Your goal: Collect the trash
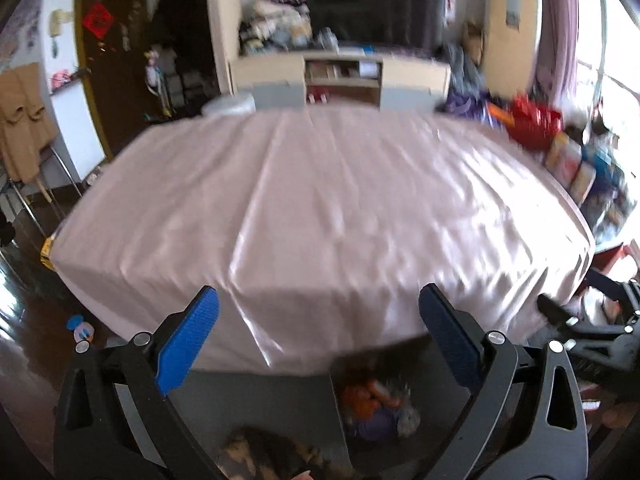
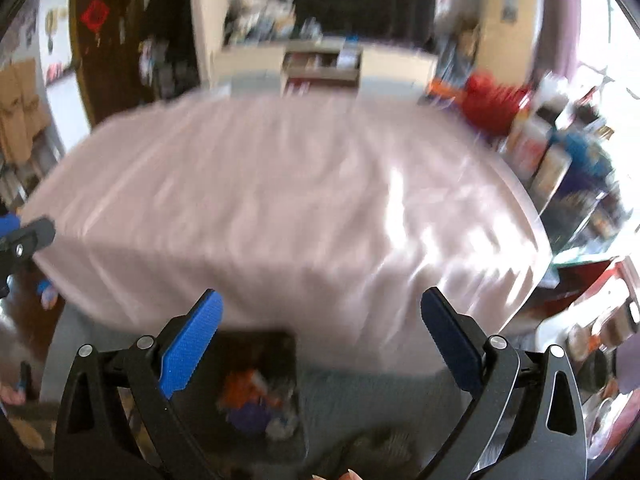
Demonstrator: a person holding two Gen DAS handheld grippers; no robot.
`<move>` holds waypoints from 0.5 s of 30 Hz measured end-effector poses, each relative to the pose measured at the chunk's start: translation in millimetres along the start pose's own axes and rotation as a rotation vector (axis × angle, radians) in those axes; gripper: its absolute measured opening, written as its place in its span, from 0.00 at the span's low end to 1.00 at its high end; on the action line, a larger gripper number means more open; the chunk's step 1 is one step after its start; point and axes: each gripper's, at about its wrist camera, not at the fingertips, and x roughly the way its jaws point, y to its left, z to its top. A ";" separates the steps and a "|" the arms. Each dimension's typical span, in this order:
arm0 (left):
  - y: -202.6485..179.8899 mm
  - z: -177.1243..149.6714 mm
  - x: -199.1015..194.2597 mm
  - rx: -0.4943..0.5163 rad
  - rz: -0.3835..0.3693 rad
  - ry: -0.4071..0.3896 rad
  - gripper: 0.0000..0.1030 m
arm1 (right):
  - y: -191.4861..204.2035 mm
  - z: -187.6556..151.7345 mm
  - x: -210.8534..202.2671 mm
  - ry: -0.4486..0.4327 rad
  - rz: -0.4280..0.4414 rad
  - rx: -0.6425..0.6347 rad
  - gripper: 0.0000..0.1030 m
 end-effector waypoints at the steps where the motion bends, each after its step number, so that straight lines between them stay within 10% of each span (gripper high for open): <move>1: 3.6 4.3 -5.7 -0.007 0.003 -0.024 0.92 | -4.8 7.3 -9.7 -0.050 -0.016 0.010 0.97; 15: -4.6 34.8 -49.1 0.081 0.129 -0.270 0.92 | -28.0 48.4 -66.9 -0.355 -0.088 0.100 0.97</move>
